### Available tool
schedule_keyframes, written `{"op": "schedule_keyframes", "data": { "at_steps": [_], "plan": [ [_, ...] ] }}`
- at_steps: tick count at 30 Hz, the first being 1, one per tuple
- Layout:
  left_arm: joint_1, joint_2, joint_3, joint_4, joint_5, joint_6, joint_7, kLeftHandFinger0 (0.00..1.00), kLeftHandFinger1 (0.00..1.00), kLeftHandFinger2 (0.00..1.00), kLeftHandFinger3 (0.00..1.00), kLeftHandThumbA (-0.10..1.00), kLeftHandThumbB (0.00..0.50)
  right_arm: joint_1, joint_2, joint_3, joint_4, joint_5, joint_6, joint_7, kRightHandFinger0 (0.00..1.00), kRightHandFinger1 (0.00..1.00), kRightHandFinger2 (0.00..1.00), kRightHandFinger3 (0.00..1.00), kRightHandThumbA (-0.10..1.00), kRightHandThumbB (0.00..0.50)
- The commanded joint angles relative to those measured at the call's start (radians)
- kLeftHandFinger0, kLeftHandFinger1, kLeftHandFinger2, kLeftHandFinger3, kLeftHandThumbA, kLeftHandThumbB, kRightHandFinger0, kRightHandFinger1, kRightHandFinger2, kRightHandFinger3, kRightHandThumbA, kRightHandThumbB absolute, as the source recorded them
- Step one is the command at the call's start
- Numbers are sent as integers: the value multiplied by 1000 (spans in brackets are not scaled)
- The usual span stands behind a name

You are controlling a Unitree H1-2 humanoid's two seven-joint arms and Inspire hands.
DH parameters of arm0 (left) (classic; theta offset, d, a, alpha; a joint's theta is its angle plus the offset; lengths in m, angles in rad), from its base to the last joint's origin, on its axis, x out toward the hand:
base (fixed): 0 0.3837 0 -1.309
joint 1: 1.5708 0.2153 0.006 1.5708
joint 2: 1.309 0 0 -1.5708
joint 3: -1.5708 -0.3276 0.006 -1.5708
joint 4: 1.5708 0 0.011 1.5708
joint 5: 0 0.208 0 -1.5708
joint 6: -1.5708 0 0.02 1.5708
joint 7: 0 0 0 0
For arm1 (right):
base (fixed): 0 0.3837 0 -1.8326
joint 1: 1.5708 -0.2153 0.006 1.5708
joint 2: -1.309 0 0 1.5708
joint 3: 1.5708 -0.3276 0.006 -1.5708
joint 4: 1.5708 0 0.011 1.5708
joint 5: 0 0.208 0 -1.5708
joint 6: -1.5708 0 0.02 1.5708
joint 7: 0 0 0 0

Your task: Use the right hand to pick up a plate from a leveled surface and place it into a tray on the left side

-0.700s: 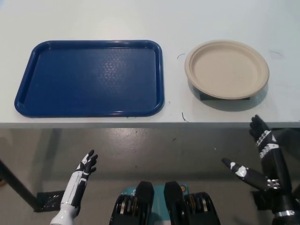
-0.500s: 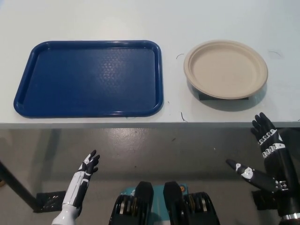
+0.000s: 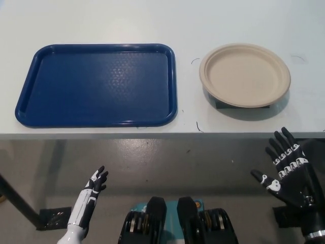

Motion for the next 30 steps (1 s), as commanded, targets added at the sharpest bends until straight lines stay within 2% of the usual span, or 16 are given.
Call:
{"op": "schedule_keyframes", "data": {
  "at_steps": [1, 4, 7, 20, 30],
  "plan": [
    [-16, 14, -8, -65, -7, -55, 12, 1000, 1000, 1000, 1000, 1000, 382, -82, 27, -125, -87, 703, 371, -67, 1000, 1000, 1000, 1000, 1000, 364],
    [-16, 14, -11, -67, -4, -55, 16, 1000, 1000, 1000, 1000, 1000, 368, -95, 30, -141, -54, 726, 390, -57, 1000, 1000, 1000, 1000, 1000, 357],
    [-13, 13, -11, -68, -2, -55, 18, 1000, 1000, 1000, 1000, 1000, 377, -109, 38, -157, -28, 749, 408, -65, 1000, 1000, 1000, 1000, 1000, 342],
    [-11, 20, -29, -69, 24, -55, 45, 1000, 1000, 1000, 1000, 1000, 366, -169, 60, -205, 40, 817, 474, -78, 1000, 1000, 1000, 1000, 1000, 333],
    [-18, 36, -49, -68, 55, -55, 80, 1000, 1000, 1000, 1000, 1000, 367, -209, 61, -196, 70, 854, 475, -102, 1000, 1000, 1000, 1000, 1000, 334]
  ]
}}
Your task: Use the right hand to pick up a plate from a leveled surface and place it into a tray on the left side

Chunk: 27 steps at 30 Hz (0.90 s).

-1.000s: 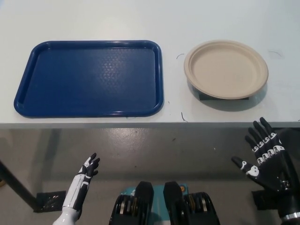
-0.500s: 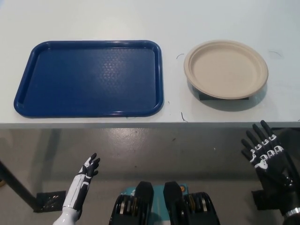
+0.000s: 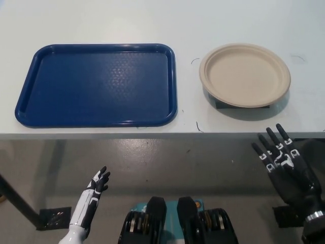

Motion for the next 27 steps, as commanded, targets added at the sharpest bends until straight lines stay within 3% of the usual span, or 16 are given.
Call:
{"op": "schedule_keyframes", "data": {
  "at_steps": [1, 6, 17, 27],
  "plan": [
    [-20, 36, -35, -63, 49, -55, 79, 1000, 1000, 1000, 1000, 1000, 365, -95, 20, -43, -6, 297, 121, -53, 1000, 1000, 1000, 1000, 1000, 333],
    [-23, 39, -34, -63, 26, -55, 55, 1000, 1000, 1000, 1000, 1000, 358, -114, 16, -50, 15, 335, 121, -81, 1000, 1000, 1000, 1000, 1000, 339],
    [-23, 55, -72, -71, 40, -55, 100, 1000, 1000, 1000, 1000, 1000, 333, -153, 24, -84, 124, 322, 121, -63, 1000, 1000, 1000, 1000, 1000, 347],
    [-33, 63, -89, -64, 41, -55, 118, 1000, 1000, 1000, 1000, 1000, 338, -179, 23, -98, 203, 283, 121, -56, 1000, 1000, 1000, 1000, 1000, 350]
  ]
}}
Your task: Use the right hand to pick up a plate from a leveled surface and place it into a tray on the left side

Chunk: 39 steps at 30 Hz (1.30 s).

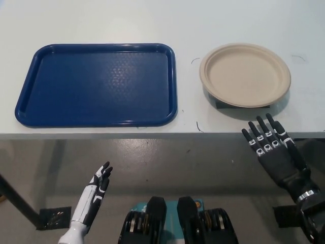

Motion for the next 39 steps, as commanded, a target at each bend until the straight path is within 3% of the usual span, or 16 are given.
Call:
{"op": "schedule_keyframes", "data": {
  "at_steps": [1, 29, 39],
  "plan": [
    [-25, 27, -11, -26, 6, -40, 41, 1000, 1000, 1000, 1000, 1000, 338, -45, 3, -10, 15, 11, 8, 12, 1000, 1000, 1000, 1000, 1000, 351],
    [-40, 33, -20, -22, -14, -40, 29, 1000, 1000, 1000, 1000, 1000, 341, -160, 6, -11, 106, -50, 8, 33, 1000, 1000, 1000, 1000, 1000, 362],
    [-40, 29, -16, -20, -21, -40, 21, 1000, 1000, 1000, 1000, 1000, 349, -223, -4, -26, 229, -97, 7, 101, 1000, 1000, 1000, 1000, 1000, 373]
  ]
}}
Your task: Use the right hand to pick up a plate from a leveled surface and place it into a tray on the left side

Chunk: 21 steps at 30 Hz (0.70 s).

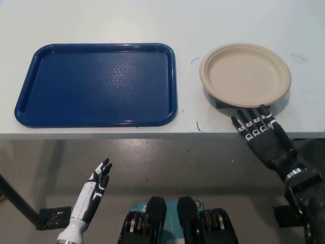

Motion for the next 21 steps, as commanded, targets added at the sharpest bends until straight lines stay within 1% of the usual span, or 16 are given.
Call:
{"op": "schedule_keyframes", "data": {
  "at_steps": [1, 3, 8, 10, 12, 13, 14, 15, 16, 17, 18, 19, 20, 21],
  "plan": [
    [-25, 12, 1, -20, -15, -39, 11, 1000, 1000, 1000, 1000, 1000, 350, -75, -6, -15, 40, -56, 4, 75, 1000, 1000, 1000, 1000, 1000, 374],
    [-29, 15, -1, -15, -12, -39, 16, 1000, 1000, 1000, 1000, 1000, 342, -96, -8, -22, 72, -66, 2, 84, 1000, 1000, 1000, 1000, 1000, 370],
    [-27, 15, -3, -23, -11, -39, 14, 1000, 1000, 1000, 1000, 1000, 342, -142, -16, -31, 134, -108, -3, 85, 1000, 1000, 1000, 1000, 1000, 368],
    [-27, 18, -11, -24, 4, -39, 31, 1000, 1000, 1000, 1000, 1000, 343, -160, -16, -38, 149, -125, -1, 53, 1000, 1000, 1000, 1000, 1000, 365],
    [-30, 20, -12, -19, 1, -39, 29, 1000, 1000, 1000, 1000, 1000, 339, -178, -18, -39, 159, -147, 5, -20, 1000, 1000, 1000, 1000, 1000, 348],
    [-30, 20, -13, -19, 0, -39, 28, 1000, 1000, 1000, 1000, 1000, 338, -191, -22, -34, 169, -185, 5, -63, 895, 964, 1000, 1000, 1000, 328],
    [-30, 19, -12, -19, -3, -39, 25, 1000, 1000, 1000, 1000, 1000, 337, -210, -24, -23, 174, -246, 5, -182, 260, 344, 528, 804, 923, 305],
    [-29, 19, -13, -20, -4, -39, 25, 1000, 1000, 1000, 1000, 1000, 337, -213, -23, -20, 172, -268, 5, -229, 117, 272, 490, 697, 927, 326],
    [-29, 20, -13, -19, -5, -39, 21, 1000, 1000, 1000, 1000, 1000, 342, -226, -21, -24, 193, -315, -27, -245, 5, 11, 173, 281, 716, 230],
    [-28, 17, -6, -19, -16, -39, 8, 1000, 1000, 1000, 1000, 1000, 344, -235, -13, -45, 216, -309, -56, -239, 0, 0, 248, 250, 501, 174],
    [-28, 17, -6, -19, -16, -39, 9, 1000, 1000, 1000, 1000, 1000, 344, -239, -7, -58, 222, -303, -61, -243, 0, 0, 285, 281, 402, 161],
    [-30, 21, -13, -17, -3, -39, 23, 1000, 1000, 1000, 1000, 1000, 343, -241, 5, -80, 217, -293, -64, -265, 0, 26, 365, 460, 190, 127],
    [-31, 21, -14, -16, -2, -39, 26, 1000, 1000, 1000, 1000, 1000, 343, -238, 10, -87, 207, -295, -62, -271, 0, 38, 384, 566, 124, 88],
    [-31, 22, -16, -16, 0, -39, 29, 1000, 1000, 1000, 1000, 1000, 341, -235, 14, -91, 199, -301, -59, -274, 0, 51, 421, 751, -20, 58]
  ]
}}
